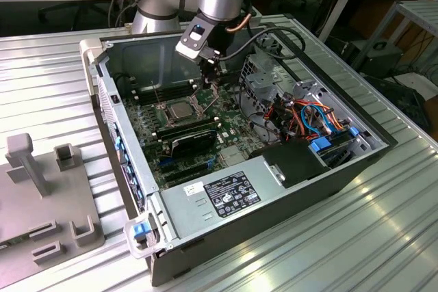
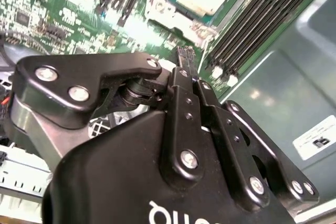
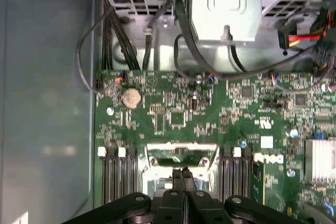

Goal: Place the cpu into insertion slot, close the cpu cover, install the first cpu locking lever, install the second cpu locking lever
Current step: 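Close the cpu cover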

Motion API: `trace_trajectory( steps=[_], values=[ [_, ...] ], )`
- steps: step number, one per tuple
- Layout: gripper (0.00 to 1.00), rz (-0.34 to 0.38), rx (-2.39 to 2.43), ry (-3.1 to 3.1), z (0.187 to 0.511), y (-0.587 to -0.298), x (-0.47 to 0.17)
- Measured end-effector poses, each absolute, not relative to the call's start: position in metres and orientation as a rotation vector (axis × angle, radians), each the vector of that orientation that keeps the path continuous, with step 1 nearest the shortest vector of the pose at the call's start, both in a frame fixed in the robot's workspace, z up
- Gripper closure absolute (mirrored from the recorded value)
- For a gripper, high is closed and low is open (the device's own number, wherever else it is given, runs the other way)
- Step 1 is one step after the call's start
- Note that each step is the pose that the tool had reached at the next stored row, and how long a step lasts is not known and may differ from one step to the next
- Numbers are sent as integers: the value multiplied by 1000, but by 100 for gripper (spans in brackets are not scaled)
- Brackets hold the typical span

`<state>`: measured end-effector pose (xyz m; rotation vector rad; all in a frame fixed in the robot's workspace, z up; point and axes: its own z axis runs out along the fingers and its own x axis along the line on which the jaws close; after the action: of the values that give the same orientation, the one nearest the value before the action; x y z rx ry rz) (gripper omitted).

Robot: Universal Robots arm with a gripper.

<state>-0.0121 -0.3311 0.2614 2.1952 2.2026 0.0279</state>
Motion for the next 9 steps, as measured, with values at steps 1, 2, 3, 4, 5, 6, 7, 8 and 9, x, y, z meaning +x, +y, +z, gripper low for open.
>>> trace_trajectory(
  steps=[1, 2, 3, 4, 5, 6, 7, 8, 9],
  values=[
    [89, 28, 2195, 2203, 261, -331, -8],
    [89, 28, 2195, 2203, 261, -331, -5],
    [89, 28, 2195, 2203, 261, -331, -1],
    [89, 28, 2195, 2203, 261, -331, 2],
    [89, 28, 2195, 2202, 261, -331, 7],
    [89, 28, 2195, 2203, 261, -331, 10],
    [89, 28, 2195, 2203, 261, -331, 16],
    [89, 28, 2195, 2203, 261, -331, 19],
    [89, 28, 2195, 2203, 261, -331, 21]
  ],
)
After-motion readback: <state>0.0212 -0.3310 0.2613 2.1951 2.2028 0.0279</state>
